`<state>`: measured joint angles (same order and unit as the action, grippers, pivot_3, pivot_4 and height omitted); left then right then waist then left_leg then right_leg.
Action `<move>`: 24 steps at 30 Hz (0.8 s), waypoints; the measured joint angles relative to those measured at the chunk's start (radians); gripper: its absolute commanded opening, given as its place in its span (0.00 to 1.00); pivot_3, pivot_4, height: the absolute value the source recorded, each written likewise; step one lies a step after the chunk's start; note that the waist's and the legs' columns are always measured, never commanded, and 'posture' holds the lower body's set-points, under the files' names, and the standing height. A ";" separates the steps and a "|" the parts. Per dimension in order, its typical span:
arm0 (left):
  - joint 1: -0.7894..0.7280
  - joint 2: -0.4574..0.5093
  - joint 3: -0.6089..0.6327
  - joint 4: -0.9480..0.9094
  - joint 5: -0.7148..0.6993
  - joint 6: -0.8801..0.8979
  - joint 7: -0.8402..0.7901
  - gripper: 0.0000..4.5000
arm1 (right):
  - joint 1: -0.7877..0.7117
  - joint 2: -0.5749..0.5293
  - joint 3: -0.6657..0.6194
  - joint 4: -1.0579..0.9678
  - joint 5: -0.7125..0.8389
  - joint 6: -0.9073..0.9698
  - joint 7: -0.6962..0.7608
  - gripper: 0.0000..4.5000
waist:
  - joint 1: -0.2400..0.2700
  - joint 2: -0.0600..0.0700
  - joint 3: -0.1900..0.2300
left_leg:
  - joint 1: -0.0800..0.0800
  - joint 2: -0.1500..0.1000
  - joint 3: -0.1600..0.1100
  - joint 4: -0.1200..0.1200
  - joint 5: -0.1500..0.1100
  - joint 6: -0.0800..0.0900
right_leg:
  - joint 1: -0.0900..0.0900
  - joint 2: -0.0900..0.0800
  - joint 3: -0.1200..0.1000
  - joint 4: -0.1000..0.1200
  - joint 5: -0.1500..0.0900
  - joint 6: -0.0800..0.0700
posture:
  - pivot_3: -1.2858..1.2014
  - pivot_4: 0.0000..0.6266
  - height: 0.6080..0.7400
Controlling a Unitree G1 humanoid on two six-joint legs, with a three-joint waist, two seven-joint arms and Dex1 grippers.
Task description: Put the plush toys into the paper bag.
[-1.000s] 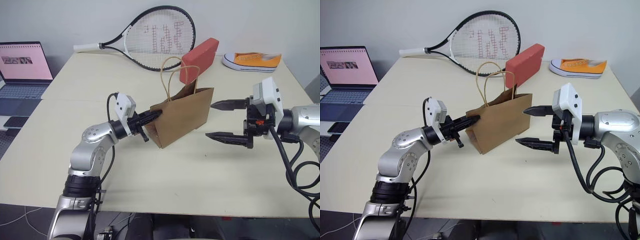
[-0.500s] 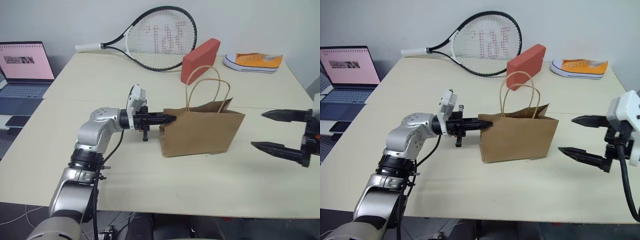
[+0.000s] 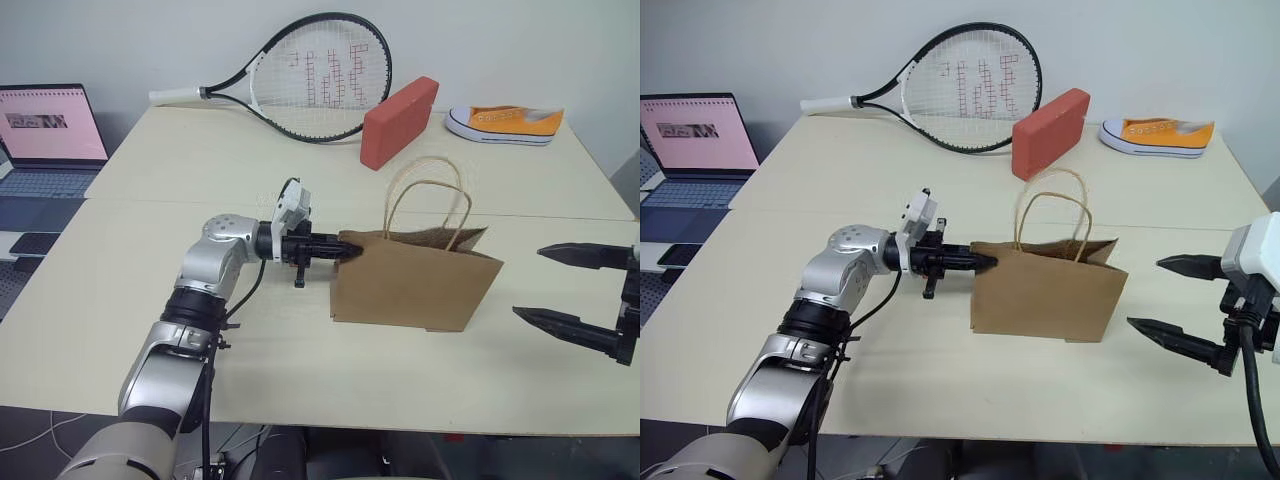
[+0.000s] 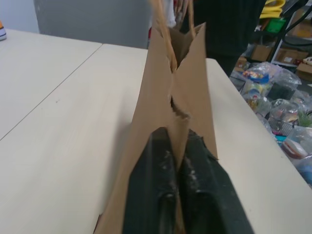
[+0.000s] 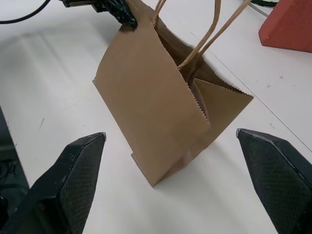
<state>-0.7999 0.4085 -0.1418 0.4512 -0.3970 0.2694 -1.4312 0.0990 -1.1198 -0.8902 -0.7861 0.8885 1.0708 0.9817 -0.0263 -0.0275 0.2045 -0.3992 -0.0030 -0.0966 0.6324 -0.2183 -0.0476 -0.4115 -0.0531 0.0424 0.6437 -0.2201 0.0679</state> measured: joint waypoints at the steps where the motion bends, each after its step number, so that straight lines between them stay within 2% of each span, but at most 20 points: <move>1: 0.000 0.001 0.000 -0.001 0.000 0.006 -0.001 0.27 | 0.000 0.000 0.000 0.001 0.000 0.000 -0.001 1.00 | 0.000 0.000 0.000 | 0.000 0.000 0.000 0.000 0.000 0.000 | 0.000 0.000 0.000 0.000 0.000 0.000 | 0.52 0.24 1.00; 7: 0.015 0.056 0.001 -0.051 0.000 0.038 -0.024 0.68 | -0.015 -0.008 0.030 0.012 0.000 -0.023 -0.009 1.00 | -0.003 0.000 0.000 | 0.001 0.000 0.000 0.000 0.000 0.000 | 0.000 0.000 0.000 0.000 0.000 0.000 | 0.52 0.24 1.00; 11: 0.075 0.129 0.006 -0.104 0.020 0.029 -0.008 0.94 | -0.049 -0.012 0.083 0.048 -0.004 -0.055 -0.011 1.00 | -0.004 0.000 0.000 | 0.001 0.001 0.000 0.000 0.000 0.000 | 0.000 0.000 0.000 0.000 0.000 0.000 | 0.52 0.24 1.00; 19: 0.264 0.361 0.149 -0.297 0.064 0.063 0.157 0.94 | -0.137 -0.060 0.219 0.258 -0.110 -0.231 0.041 1.00 | -0.004 0.000 0.000 | 0.001 0.001 0.001 -0.001 0.000 0.000 | -0.001 0.000 0.000 0.000 -0.001 -0.002 | 0.52 0.24 1.00; 24: 0.391 0.502 0.290 -0.462 0.044 0.138 0.221 0.94 | -0.172 -0.140 0.277 0.480 -0.207 -0.412 0.221 1.00 | 0.000 0.000 0.000 | 0.001 0.001 0.001 -0.001 0.000 0.000 | -0.001 -0.001 0.000 0.000 -0.003 -0.005 | 0.52 0.24 1.00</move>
<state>-0.4086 0.9109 0.1477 -0.0111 -0.3526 0.4079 -1.2106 -0.0732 -1.2601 -0.6133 -0.3063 0.6816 0.6592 1.2025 -0.0264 -0.0274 0.2049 -0.3985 -0.0022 -0.0957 0.6311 -0.2184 -0.0477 -0.4123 -0.0539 0.0421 0.6435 -0.2233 0.0624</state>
